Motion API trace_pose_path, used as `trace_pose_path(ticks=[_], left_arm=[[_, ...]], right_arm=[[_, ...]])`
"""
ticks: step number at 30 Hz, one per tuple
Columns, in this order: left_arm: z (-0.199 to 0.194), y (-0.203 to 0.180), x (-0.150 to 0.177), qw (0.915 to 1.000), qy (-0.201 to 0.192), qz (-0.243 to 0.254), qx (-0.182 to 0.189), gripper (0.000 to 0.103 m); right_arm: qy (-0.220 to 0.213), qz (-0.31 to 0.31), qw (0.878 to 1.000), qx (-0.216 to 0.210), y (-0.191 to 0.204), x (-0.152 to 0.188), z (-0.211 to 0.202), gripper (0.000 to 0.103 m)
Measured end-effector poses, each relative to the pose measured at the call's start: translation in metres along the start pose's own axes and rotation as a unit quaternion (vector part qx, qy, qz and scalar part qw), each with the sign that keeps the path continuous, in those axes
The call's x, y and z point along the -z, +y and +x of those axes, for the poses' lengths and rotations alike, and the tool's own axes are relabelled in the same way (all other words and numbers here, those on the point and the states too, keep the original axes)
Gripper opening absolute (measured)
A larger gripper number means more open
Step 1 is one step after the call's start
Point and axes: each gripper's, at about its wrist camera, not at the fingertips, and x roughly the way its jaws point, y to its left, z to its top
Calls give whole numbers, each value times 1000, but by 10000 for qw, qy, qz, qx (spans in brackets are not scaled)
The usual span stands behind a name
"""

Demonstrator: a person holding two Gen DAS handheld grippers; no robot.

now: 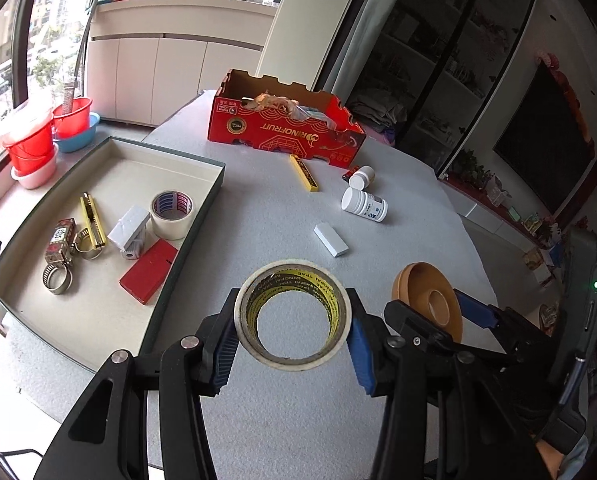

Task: Organize rigid objects
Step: 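Carry the tape roll in the left tool and brown ring in the right tool to the tray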

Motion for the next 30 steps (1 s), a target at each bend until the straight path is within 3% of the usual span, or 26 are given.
trace_pose_path(ticks=[5, 13, 21, 30], left_arm=[[-17, 37, -17, 9975, -318, -227, -582, 52], [-32, 107, -32, 9841, -577, -670, -1542, 52], [-18, 136, -36, 9754, -589, -748, -1991, 52], [15, 154, -24, 9716, -227, -868, -2191, 52]], right_arm=[[-121, -346, 9987, -354, 35, -21, 0, 88], [-162, -761, 9923, -967, 91, -54, 11, 88], [-7, -996, 9863, -1312, 135, -87, 44, 88], [564, -818, 9860, -1337, 150, -86, 95, 88]])
